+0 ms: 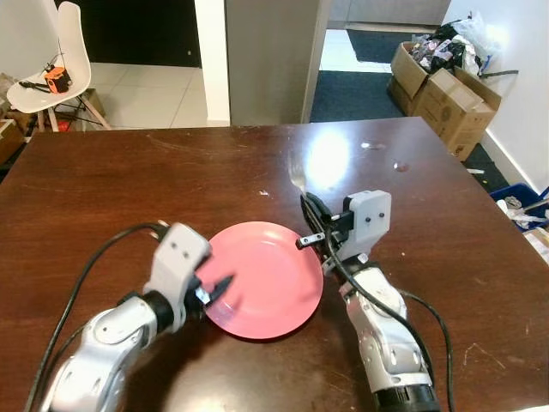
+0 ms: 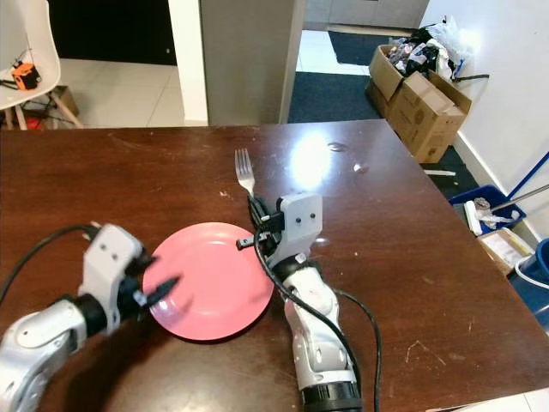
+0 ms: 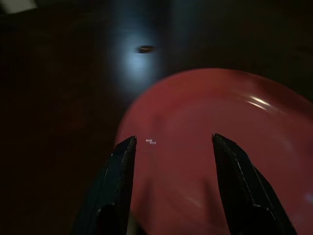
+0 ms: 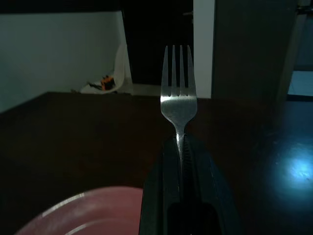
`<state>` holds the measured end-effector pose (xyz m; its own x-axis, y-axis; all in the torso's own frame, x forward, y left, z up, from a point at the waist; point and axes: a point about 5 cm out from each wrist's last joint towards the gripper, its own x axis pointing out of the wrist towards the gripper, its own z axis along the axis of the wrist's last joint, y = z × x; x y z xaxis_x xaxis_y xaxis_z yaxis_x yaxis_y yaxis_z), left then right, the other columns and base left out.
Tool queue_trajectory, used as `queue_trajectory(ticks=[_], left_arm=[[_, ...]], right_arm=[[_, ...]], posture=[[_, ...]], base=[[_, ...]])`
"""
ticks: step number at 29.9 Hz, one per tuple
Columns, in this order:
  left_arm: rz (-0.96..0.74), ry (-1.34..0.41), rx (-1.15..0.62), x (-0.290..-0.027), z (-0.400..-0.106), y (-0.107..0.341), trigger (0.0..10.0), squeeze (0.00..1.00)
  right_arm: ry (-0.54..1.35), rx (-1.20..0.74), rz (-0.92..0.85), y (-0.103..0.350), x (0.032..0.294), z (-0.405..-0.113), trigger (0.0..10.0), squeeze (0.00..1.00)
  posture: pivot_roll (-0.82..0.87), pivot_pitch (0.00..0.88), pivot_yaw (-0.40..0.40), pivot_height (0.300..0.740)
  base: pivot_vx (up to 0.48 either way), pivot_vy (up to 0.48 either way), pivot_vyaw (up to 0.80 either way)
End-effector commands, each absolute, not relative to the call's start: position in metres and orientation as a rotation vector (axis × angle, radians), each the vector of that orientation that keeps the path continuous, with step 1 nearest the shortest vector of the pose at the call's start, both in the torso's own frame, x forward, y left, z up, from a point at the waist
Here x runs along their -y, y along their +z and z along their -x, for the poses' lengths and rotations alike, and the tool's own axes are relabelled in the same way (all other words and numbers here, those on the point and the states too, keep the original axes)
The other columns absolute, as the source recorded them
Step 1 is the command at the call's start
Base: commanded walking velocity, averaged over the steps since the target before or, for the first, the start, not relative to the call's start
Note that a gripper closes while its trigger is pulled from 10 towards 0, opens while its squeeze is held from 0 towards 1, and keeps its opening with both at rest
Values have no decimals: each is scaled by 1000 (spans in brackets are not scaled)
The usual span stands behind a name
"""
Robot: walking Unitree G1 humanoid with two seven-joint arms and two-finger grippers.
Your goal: Setting the table
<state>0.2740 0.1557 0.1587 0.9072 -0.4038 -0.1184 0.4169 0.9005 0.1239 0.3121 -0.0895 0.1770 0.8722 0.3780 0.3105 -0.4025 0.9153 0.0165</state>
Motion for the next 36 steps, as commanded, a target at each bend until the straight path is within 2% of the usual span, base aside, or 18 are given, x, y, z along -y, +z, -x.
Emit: queue_trajectory(ticks=[1, 13, 36], left_arm=[[-156, -358, -109, -163, -275, 152, 10000, 0], [-154, -182, -94, -168, -282, 143, 10000, 0], [-164, -142, -70, -168, -281, 143, 10000, 0]], right_arm=[[395, 294, -65, 172, 90, -311, 10000, 0], [259, 240, -48, 164, 101, -312, 10000, 0], [259, 212, -60, 158, 99, -311, 10000, 0]], posture=[[56, 25, 39, 740], [47, 27, 41, 740], [50, 35, 38, 740]], base=[[0, 0, 0], [0, 0, 0], [0, 0, 0]])
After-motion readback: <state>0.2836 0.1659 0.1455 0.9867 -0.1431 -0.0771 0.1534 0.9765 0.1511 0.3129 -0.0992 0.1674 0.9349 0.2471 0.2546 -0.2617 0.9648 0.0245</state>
